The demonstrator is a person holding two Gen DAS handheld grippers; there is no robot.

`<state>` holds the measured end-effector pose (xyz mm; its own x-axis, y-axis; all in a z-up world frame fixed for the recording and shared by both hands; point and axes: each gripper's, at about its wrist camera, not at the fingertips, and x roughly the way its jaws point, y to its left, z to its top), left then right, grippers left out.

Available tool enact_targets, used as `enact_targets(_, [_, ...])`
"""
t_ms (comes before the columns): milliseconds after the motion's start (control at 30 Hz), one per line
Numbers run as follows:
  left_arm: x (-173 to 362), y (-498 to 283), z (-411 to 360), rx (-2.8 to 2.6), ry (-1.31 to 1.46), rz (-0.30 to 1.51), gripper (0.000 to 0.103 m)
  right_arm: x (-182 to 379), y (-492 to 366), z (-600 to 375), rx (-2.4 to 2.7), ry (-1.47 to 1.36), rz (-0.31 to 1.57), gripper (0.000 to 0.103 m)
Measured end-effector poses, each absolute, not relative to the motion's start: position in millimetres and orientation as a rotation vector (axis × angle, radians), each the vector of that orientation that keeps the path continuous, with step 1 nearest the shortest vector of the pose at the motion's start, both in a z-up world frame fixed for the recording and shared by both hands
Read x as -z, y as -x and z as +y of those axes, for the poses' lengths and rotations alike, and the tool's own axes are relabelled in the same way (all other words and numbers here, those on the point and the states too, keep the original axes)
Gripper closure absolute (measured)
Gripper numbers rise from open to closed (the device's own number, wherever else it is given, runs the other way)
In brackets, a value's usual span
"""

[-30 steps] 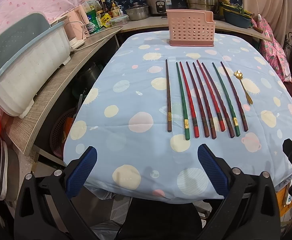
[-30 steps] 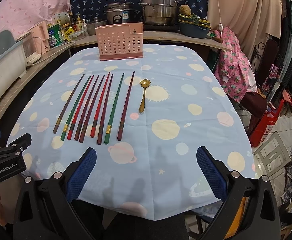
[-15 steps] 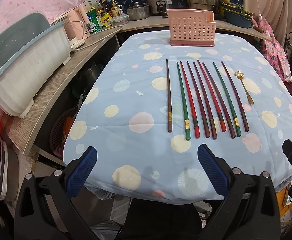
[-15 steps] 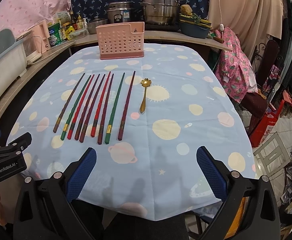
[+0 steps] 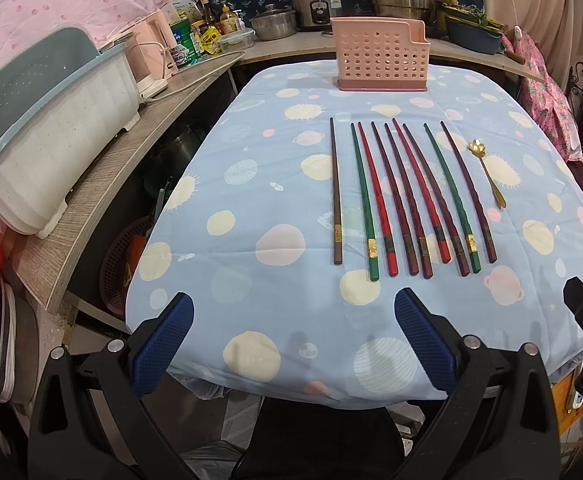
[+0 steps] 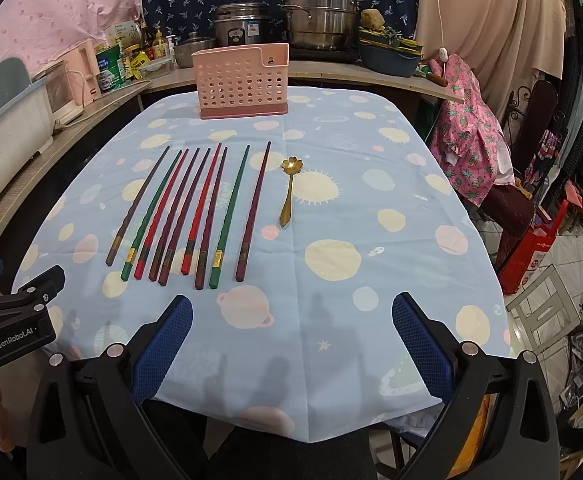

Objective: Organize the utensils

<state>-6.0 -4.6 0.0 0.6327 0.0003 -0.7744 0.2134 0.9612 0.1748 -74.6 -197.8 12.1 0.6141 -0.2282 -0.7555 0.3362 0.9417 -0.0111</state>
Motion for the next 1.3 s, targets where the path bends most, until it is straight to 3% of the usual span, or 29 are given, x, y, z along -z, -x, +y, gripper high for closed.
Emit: enact_targets(1300, [5.8, 2.1, -3.4, 0.122, -0.264, 0.891, 0.007, -9.4, 73.7, -198.5, 0.332, -0.139, 0.854, 0.007])
